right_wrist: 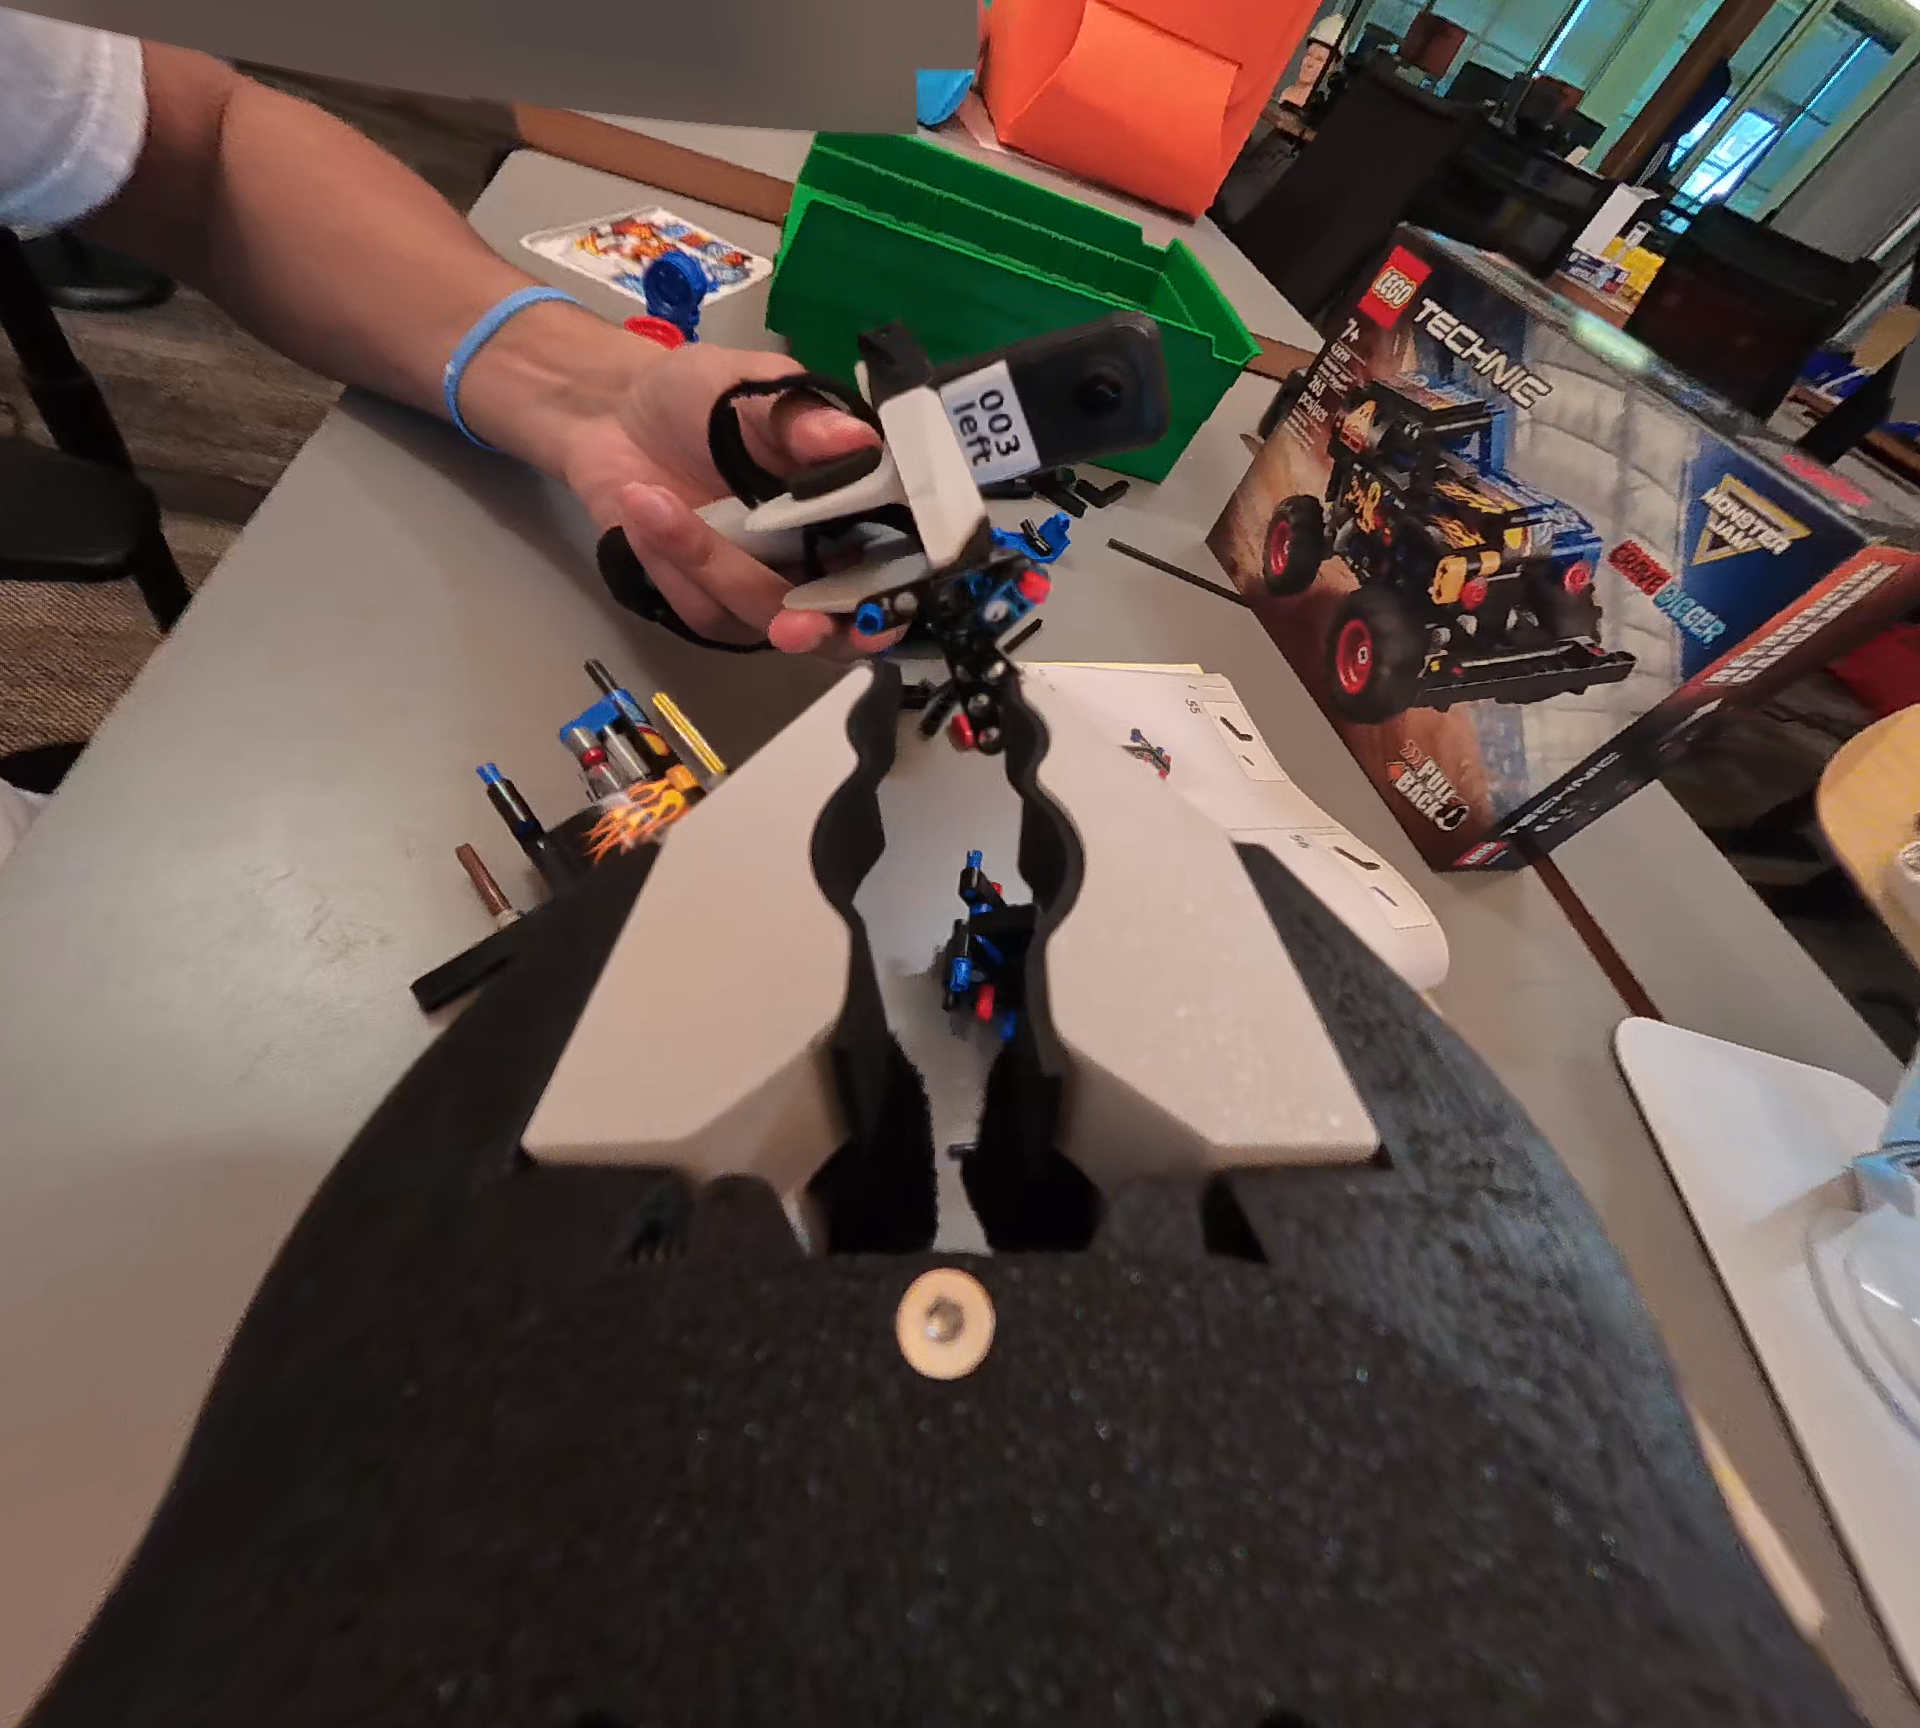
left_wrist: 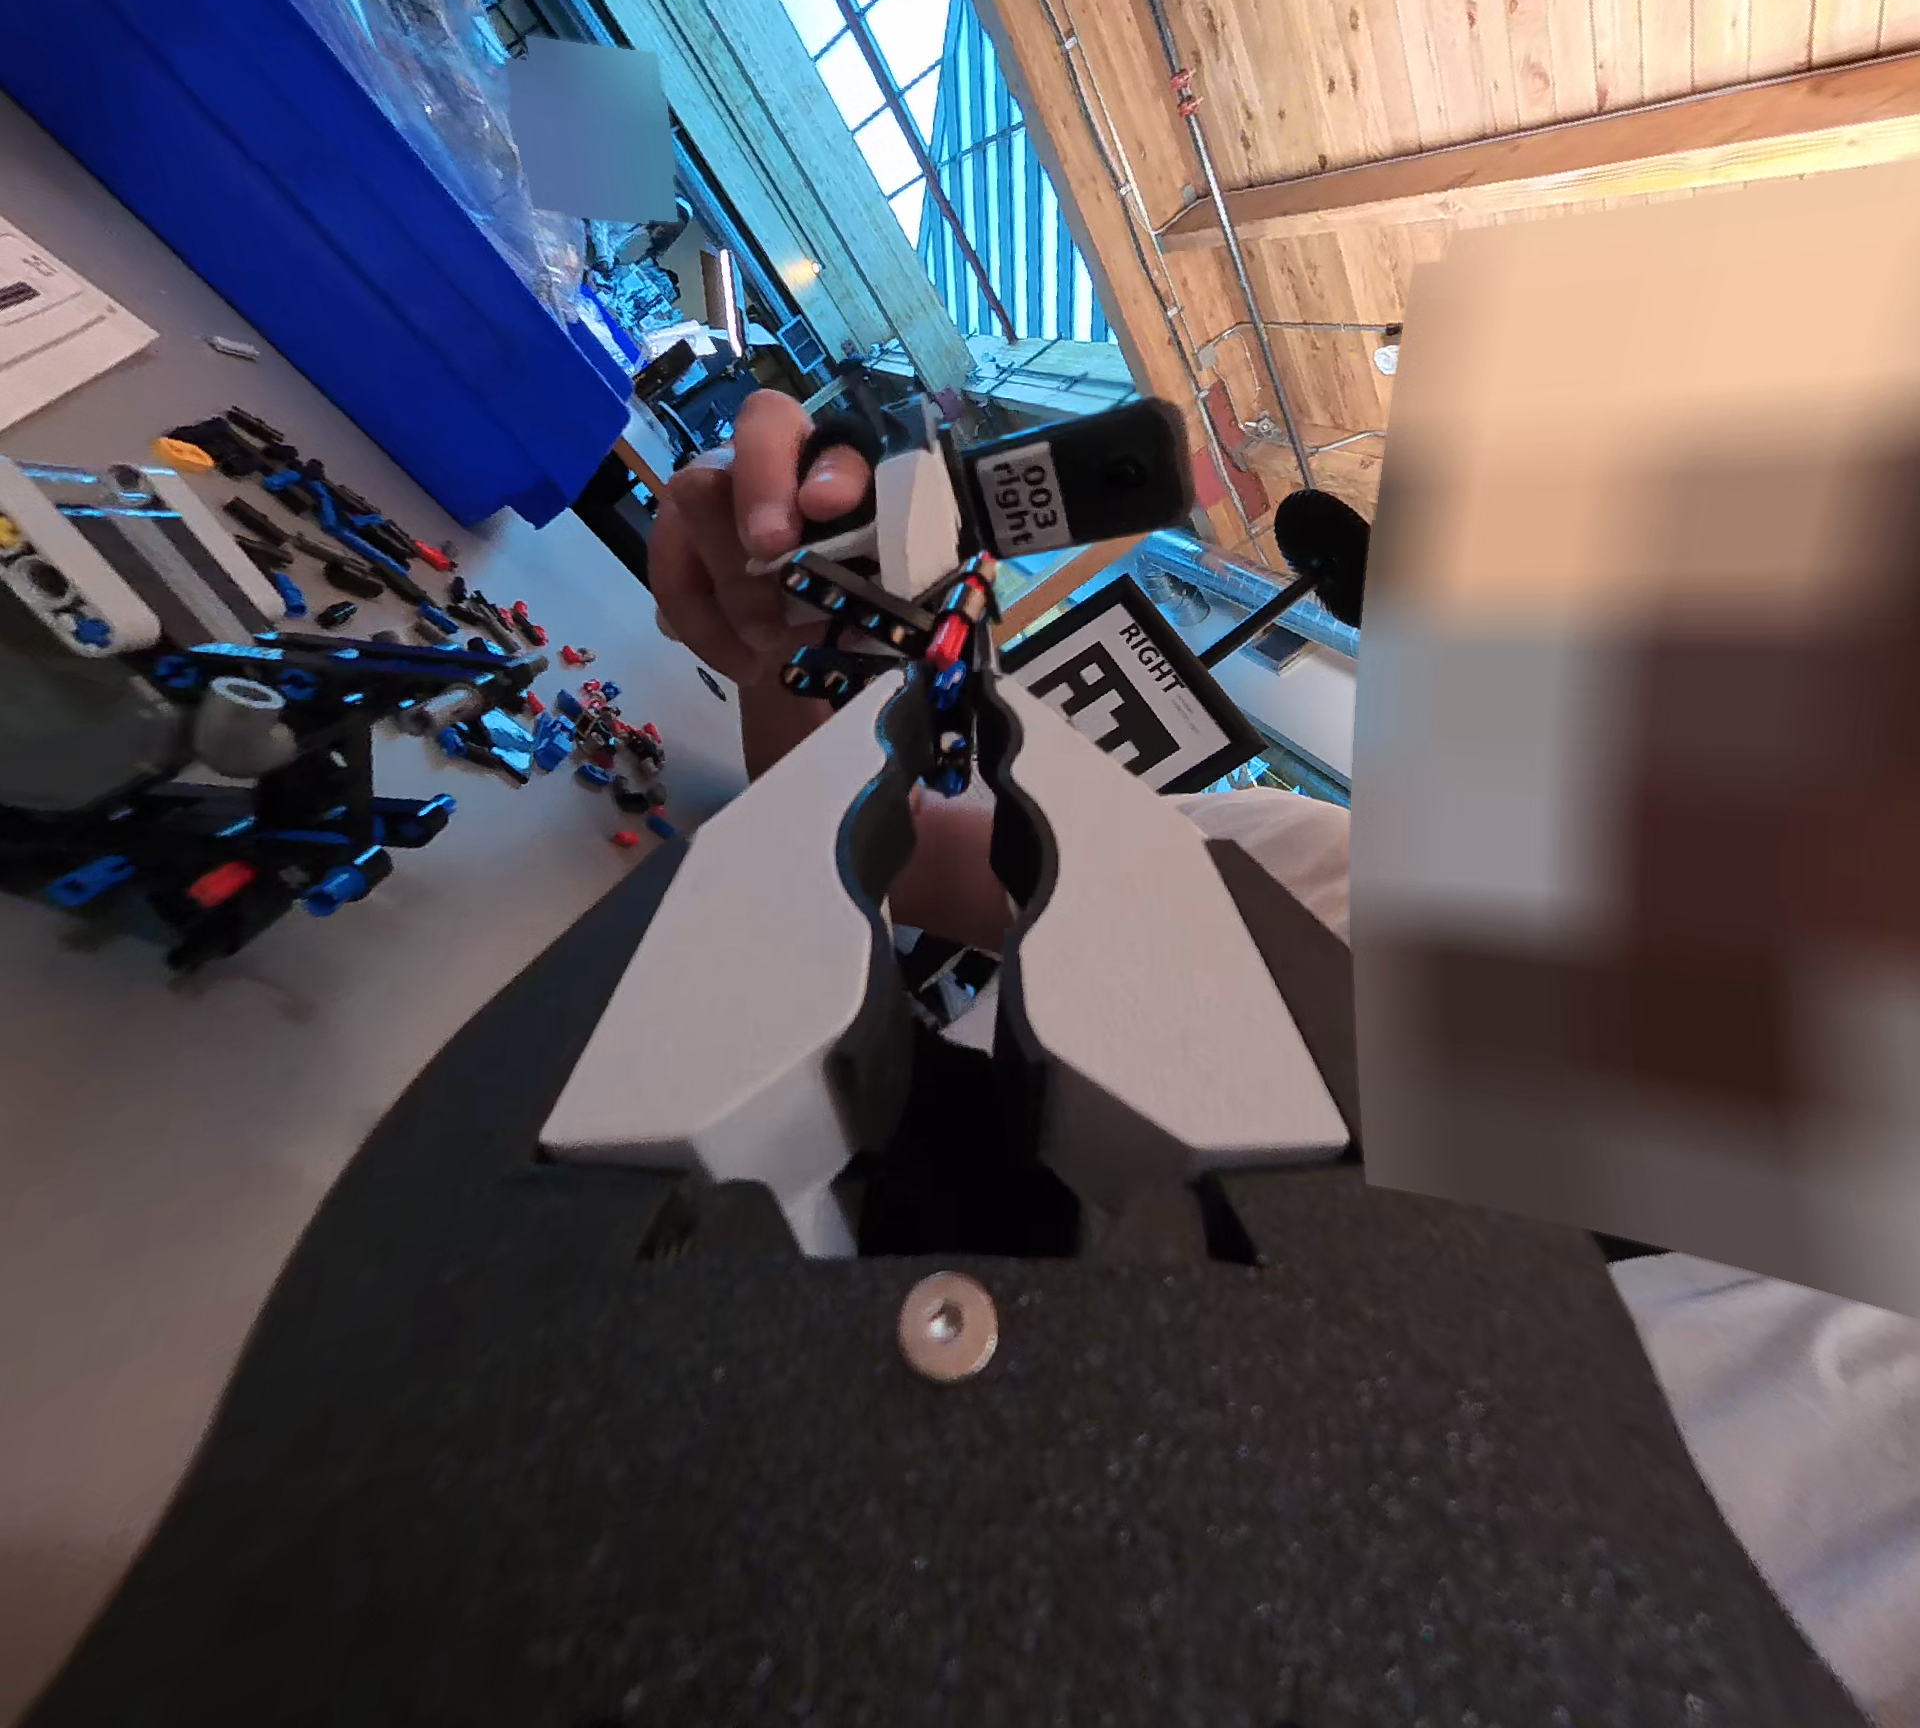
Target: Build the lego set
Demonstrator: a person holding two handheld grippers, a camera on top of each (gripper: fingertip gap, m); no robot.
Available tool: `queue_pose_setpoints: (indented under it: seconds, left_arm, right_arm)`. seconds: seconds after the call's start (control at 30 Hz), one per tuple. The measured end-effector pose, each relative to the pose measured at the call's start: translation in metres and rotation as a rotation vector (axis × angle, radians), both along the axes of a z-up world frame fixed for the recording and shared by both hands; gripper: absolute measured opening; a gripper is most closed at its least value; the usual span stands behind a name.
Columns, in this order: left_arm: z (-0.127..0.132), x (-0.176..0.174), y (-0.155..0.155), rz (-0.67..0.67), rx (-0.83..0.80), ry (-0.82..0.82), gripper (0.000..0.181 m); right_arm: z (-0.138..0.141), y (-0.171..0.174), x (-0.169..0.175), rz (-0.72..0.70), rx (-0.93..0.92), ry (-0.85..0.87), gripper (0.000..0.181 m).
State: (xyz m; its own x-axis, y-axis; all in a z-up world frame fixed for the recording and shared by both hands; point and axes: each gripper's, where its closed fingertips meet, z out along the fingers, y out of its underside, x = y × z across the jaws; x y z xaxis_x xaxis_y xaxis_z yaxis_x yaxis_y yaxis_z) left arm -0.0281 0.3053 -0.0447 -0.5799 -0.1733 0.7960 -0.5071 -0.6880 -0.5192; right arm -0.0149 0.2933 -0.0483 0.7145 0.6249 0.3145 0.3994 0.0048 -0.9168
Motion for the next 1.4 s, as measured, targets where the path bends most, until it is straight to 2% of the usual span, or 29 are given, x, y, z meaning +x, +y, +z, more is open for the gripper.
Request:
queue_pose_setpoints:
  seconds: [0.03,0.4,0.6,0.97,1.17,1.3,1.4]
  left_arm:
    - [-0.001,0.0,-0.002,-0.009,0.007,0.006,0.006]
    - [-0.009,-0.002,-0.013,-0.061,0.059,0.033,0.005]
    - [-0.017,-0.002,-0.021,-0.089,0.105,0.059,0.005]
    - [-0.014,-0.002,-0.017,-0.005,0.269,-0.025,0.005]
    - [-0.003,-0.004,-0.016,0.016,0.213,-0.074,0.005]
    - [0.002,-0.005,-0.016,0.065,0.306,-0.144,0.005]
    - [0.003,-0.007,-0.016,0.072,0.339,-0.158,0.005]
  right_arm:
    - [-0.001,0.002,0.0,-0.016,0.018,-0.033,0.019]
    - [-0.016,0.002,0.003,-0.073,0.182,-0.411,0.018]
    - [-0.027,-0.001,-0.005,-0.035,0.18,-0.483,0.014]
    - [-0.022,-0.001,-0.003,-0.033,0.106,-0.312,0.011]
    - [-0.011,0.0,-0.004,-0.048,0.13,-0.229,0.011]
    - [-0.005,0.0,-0.006,-0.046,0.074,-0.108,0.013]
    - [-0.004,0.0,-0.007,-0.043,0.082,-0.099,0.014]
